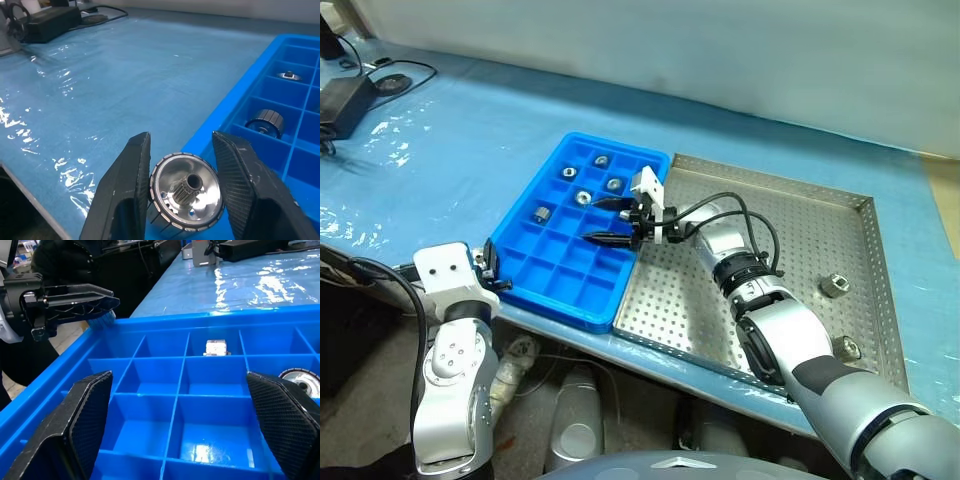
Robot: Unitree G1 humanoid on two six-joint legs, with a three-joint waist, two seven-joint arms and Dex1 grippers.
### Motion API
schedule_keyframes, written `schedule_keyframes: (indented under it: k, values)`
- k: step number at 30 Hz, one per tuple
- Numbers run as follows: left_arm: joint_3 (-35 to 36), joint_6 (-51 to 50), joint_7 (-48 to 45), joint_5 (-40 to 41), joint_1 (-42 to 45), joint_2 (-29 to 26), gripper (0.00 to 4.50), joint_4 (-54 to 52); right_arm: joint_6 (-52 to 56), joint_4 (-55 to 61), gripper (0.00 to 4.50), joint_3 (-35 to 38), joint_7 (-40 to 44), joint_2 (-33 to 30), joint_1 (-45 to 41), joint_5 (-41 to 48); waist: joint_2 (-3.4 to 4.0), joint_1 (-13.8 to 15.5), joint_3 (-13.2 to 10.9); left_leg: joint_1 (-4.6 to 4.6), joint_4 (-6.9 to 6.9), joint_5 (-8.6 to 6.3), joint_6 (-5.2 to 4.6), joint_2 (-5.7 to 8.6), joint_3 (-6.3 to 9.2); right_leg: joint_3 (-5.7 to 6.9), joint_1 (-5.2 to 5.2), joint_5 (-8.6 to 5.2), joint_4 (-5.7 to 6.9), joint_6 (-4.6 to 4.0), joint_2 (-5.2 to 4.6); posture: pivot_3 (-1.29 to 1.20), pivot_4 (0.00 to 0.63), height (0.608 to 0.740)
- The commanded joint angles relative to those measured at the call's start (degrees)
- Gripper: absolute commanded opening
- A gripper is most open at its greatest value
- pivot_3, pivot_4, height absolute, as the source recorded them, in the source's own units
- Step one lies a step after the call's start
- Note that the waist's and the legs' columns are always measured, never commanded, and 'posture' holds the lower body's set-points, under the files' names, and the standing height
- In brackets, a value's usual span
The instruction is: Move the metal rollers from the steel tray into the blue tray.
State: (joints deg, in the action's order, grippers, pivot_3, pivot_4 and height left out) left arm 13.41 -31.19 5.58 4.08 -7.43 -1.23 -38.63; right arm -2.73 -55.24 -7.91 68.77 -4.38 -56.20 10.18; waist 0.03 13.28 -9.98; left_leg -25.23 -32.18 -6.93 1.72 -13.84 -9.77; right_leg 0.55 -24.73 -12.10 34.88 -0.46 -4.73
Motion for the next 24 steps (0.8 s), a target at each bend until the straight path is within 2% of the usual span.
schedule_keyframes:
  k: [1, 2, 4, 7, 11, 18, 24]
  values:
    - [0.50, -0.30, -0.31, 0.38, 0.89, -0.71, 1.58, -1.05, -0.98, 1.69, 4.50, 1.33, 0.41, -0.70, 0.00, 0.13, 0.00, 0.04, 0.00, 0.00, 0.00, 0.00, 0.01, -0.01, 0.00, 0.00, 0.00, 0.00, -0.01, 0.00, 0.01, 0.41, 0.150, 0.740]
    - [0.25, -0.54, -0.72, 0.48, 1.24, -1.04, 1.58, -0.50, -0.96, 1.96, 4.50, 1.39, 0.29, -0.92, 0.29, 0.09, 0.00, 0.02, 0.00, -0.01, 0.00, 0.01, 0.01, -0.01, 0.00, 0.00, -0.01, 0.00, -0.01, 0.00, 0.01, 0.41, 0.150, 0.740]
    - [0.00, -0.80, -1.29, 0.95, 1.87, -1.29, 2.32, 0.25, -0.84, 2.54, 4.50, 1.56, 0.00, -1.27, 0.76, 0.04, 0.00, -0.01, 0.00, -0.01, 0.00, 0.01, 0.02, 0.00, 0.00, -0.02, -0.02, 0.00, -0.04, 0.00, 0.02, 0.39, 0.150, 0.740]
    - [-0.22, -0.98, -2.19, 2.11, 2.93, -1.46, 3.15, 1.19, -0.84, 3.45, 4.50, 1.67, -0.62, -1.76, 1.37, -0.13, 0.00, -0.15, 0.00, -0.01, 0.00, 0.02, 0.04, 0.00, 0.00, -0.05, -0.03, 0.00, -0.04, 0.00, 0.04, 0.37, 0.150, 0.740]
    - [0.47, 0.13, -4.81, 6.70, 7.24, -1.30, 4.48, 2.64, -0.04, 5.61, 4.50, 2.10, -1.40, -3.12, 2.48, 0.09, 0.00, -0.22, 0.00, 0.00, 0.00, 0.05, 0.08, -0.02, 0.00, -0.03, -0.04, 0.00, 0.00, 0.00, 0.07, 0.31, 0.150, 0.740]
    - [-3.75, 1.66, -17.14, 13.58, 19.98, -5.89, 4.48, 13.09, 4.18, 15.73, 4.50, 5.40, -6.29, -8.23, 8.19, 1.98, 0.00, -1.89, 0.01, 0.02, -0.08, 0.15, 0.21, 0.02, -0.02, -0.10, -0.04, 0.02, 0.12, 0.02, 0.07, 0.07, 0.150, 0.740]
    - [-10.72, 7.76, -29.50, 13.29, 34.56, -8.40, 4.48, 33.37, 10.30, 32.19, 4.50, 10.22, -14.43, -13.60, 17.92, 3.51, 0.00, -5.29, 0.01, 0.13, -0.15, 0.28, 0.37, 0.12, -0.10, -0.32, -0.08, 0.03, 0.31, 0.05, 0.10, -0.17, 0.150, 0.740]
